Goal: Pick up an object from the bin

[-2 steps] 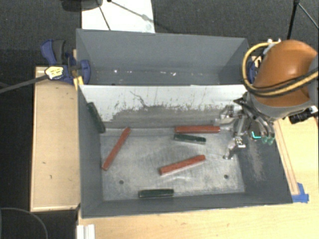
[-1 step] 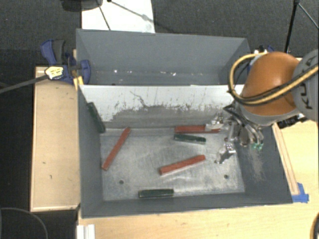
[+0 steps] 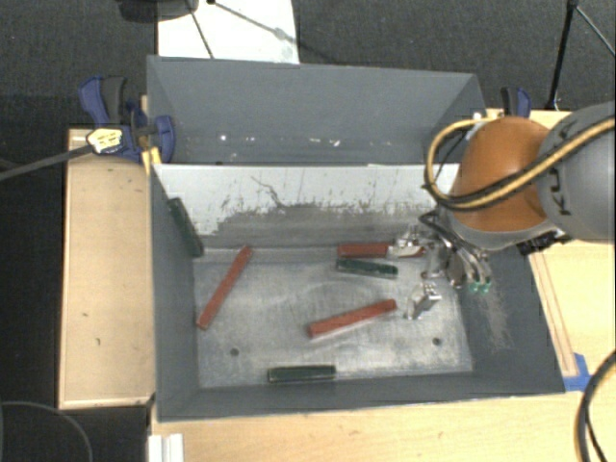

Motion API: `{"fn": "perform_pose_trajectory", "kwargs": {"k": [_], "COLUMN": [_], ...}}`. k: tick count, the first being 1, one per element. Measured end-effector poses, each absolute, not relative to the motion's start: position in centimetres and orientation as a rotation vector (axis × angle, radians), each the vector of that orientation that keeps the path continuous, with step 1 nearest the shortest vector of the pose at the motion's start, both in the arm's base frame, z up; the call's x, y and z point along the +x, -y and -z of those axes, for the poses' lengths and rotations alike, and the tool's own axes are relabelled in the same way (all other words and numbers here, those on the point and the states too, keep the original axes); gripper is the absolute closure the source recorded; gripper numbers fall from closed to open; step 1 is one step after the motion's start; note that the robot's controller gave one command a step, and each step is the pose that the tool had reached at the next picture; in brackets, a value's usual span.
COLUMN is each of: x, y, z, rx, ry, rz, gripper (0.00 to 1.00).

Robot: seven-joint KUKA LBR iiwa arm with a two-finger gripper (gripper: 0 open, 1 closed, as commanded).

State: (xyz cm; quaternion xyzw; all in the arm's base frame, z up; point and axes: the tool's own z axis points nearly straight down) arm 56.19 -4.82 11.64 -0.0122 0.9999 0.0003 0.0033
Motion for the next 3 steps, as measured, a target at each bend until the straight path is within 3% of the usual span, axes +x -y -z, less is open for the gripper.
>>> {"fn": "perform_pose_trajectory", "kwargs": {"k": [1, 2, 3], "x": [54.2, 54.2, 53.6], "y": [1.4, 1.4, 2.7], "z": [-7.6, -7.6, -23.0], "rx": [-0.401, -0.402, -0.353], "ry": [-3.098, -3.098, -3.117], "rz": [0.002, 0.002, 0.001], "gripper": [1.00, 1.00, 1.00]}}
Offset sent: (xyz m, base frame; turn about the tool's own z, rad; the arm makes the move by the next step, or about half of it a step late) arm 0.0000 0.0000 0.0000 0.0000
